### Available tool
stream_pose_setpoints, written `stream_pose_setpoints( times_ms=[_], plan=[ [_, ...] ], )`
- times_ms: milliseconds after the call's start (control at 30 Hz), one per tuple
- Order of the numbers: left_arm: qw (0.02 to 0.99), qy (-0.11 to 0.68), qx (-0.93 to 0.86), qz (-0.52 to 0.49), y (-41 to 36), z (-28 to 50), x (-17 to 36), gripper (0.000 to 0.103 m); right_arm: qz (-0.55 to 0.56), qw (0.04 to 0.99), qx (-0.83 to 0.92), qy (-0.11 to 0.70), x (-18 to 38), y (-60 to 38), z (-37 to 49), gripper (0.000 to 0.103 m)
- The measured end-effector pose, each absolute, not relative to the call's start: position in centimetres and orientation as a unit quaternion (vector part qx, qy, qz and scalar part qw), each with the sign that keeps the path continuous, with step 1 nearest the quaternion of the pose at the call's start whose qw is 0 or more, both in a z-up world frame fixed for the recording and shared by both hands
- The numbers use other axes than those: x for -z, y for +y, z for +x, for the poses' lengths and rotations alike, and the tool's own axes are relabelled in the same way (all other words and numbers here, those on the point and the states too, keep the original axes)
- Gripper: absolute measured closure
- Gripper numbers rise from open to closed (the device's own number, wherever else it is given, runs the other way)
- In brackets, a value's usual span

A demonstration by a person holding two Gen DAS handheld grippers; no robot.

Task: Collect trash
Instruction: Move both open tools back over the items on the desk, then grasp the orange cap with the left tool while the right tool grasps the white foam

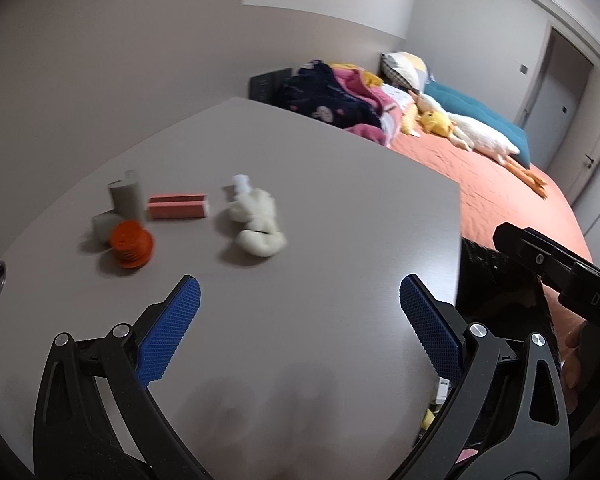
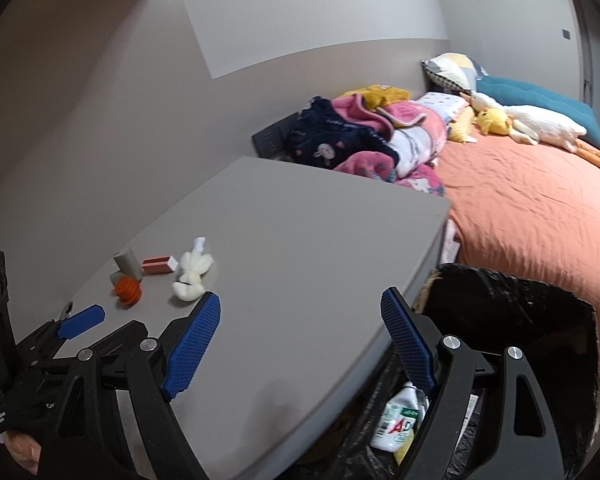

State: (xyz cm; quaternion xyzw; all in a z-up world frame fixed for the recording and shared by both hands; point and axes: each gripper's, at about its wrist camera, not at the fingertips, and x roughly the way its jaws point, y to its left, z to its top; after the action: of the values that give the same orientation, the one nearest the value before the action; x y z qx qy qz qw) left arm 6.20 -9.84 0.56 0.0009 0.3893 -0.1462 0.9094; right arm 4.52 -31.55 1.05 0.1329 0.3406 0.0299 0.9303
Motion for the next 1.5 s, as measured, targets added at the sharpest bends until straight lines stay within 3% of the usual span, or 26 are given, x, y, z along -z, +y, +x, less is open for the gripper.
stream_pose_setpoints(
  times_ms=[433,867,1433,1500],
  plan=[
    [0.919,0.384,0.087,-0.017,-5.0,7.9,0.2,0.007,0.124,0.924,-0.071,0.354,-0.1,-27.1,8.0,0.021],
    [0.907,0.415,0.040,-0.064,-0.9,11.0,2.7,0.046,0.111,0.912,-0.099,0.382,1.5,-23.8,11.6,0.033],
    [0.901,0.431,0.008,-0.055,0.3,14.7,5.3,0.046,0.096,0.894,-0.119,0.421,4.2,-19.9,17.0,0.033],
    [0.899,0.434,0.008,-0.056,0.6,15.0,5.5,0.052,0.091,0.892,-0.121,0.426,4.5,-19.4,17.5,0.033]
  ],
)
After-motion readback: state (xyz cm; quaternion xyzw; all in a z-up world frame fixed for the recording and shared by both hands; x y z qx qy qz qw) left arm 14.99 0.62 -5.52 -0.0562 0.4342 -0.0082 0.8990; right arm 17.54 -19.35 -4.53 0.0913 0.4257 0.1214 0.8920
